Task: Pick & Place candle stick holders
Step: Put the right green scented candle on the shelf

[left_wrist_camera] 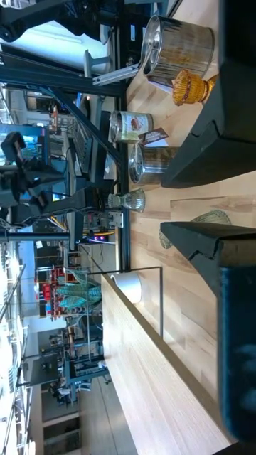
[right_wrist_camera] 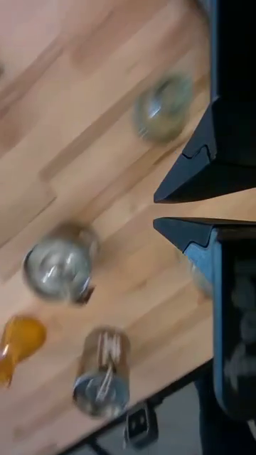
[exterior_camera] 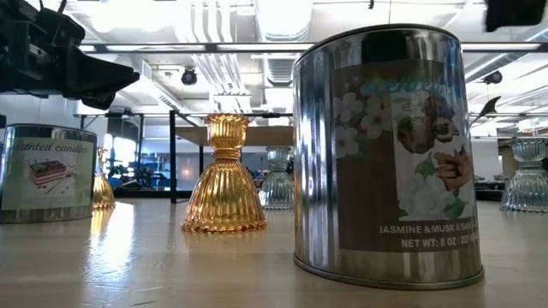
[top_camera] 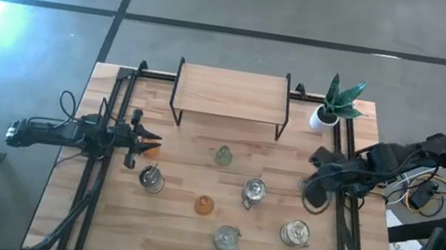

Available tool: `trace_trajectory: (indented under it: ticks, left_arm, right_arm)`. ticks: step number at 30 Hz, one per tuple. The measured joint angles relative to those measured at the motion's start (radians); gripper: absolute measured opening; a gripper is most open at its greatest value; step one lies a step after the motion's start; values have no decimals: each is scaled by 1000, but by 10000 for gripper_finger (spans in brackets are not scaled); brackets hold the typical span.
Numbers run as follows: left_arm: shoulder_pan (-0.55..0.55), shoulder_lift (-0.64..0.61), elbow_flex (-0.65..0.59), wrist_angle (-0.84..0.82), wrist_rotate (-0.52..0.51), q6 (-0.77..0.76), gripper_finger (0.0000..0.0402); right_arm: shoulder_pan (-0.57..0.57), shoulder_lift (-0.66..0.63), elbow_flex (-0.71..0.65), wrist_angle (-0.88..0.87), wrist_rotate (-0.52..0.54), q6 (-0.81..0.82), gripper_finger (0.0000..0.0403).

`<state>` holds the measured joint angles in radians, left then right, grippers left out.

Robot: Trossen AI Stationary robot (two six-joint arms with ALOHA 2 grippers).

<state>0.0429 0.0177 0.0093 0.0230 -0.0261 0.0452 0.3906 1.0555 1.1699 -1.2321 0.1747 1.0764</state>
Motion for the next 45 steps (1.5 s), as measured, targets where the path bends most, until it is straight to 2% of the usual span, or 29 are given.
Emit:
trace_trajectory:
  ticks: [3, 9, 13, 15, 21, 30, 33, 38, 45]
  left_arm:
    - [0, 0, 0, 0, 0, 0, 92]
    - [0, 0, 0, 0, 0, 0, 92]
    - [0, 0, 0, 0, 0, 0, 92]
    - [0, 0, 0, 0, 0, 0, 92]
    - [0, 0, 0, 0, 0, 0, 92]
    - [0, 0, 0, 0, 0, 0, 92]
    - [0, 0, 0, 0, 0, 0, 92]
    - [0, 0, 0, 0, 0, 0, 92]
    - [0, 0, 0, 0, 0, 0, 92]
  right_arm:
    - [-10, 34, -30, 93, -9, -58, 38]
    - [-11, 84, -38, 96, -11, -89, 38]
    - [-15, 90, -49, 53, -11, -78, 38]
    - [-28, 86, -62, -12, -20, -22, 38]
    - [-120, 41, -119, -151, -102, 124, 38]
    - [-242, -11, -170, -131, -139, 35, 38]
    - [-261, -8, -170, -33, -138, -15, 38]
    - [-265, 10, -168, 235, -129, -162, 38]
    - [-265, 47, -168, 513, -96, -274, 38]
